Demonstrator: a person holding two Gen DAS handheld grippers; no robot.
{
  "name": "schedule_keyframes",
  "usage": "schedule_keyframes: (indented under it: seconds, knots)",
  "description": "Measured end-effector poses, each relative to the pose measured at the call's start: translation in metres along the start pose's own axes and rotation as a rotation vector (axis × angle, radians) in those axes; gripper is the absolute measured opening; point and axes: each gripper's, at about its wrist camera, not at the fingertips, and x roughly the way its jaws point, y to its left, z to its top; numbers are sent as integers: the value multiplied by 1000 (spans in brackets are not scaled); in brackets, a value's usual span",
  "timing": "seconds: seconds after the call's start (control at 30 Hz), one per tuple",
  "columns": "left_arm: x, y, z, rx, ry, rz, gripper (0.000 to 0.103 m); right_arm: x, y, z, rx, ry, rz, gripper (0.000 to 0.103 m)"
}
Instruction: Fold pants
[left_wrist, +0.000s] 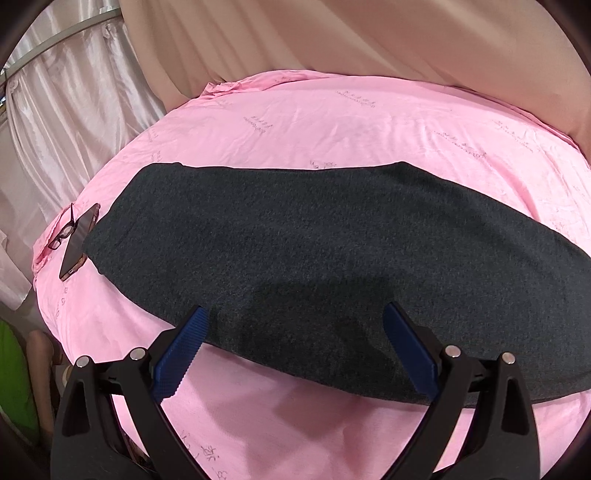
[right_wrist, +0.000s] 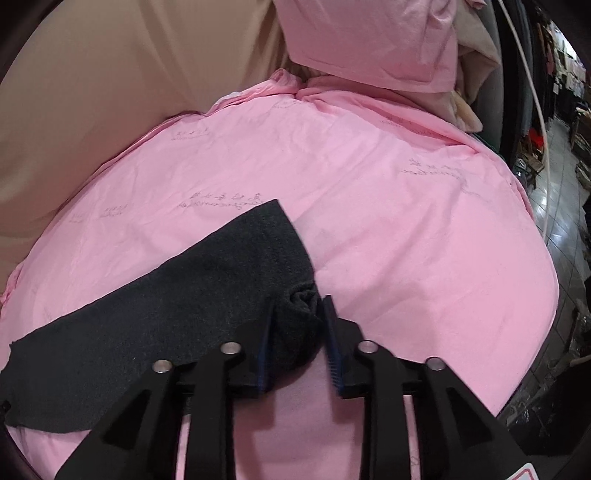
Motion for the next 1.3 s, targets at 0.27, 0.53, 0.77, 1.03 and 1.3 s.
schedule_keyframes:
  seconds: [0.27,0.53,0.77,1.03,1.3]
  knots:
    - [1,-5,0,8,12,13,94,0,3,-4,-12,-7,59,14]
    - [-1,-7,0,22,4,9,94,-23,21,5,88,1,275,10]
    - [5,2,-1,28,-2,-16,94,-54,122,12,-42,10,476,9]
    - [13,22,-7,42,-20,-35,94,-60,294,-2,-266,96,694,9]
    - [14,61,-8,2,-29,-46,94,-61,440,-43,-450,202,813,9]
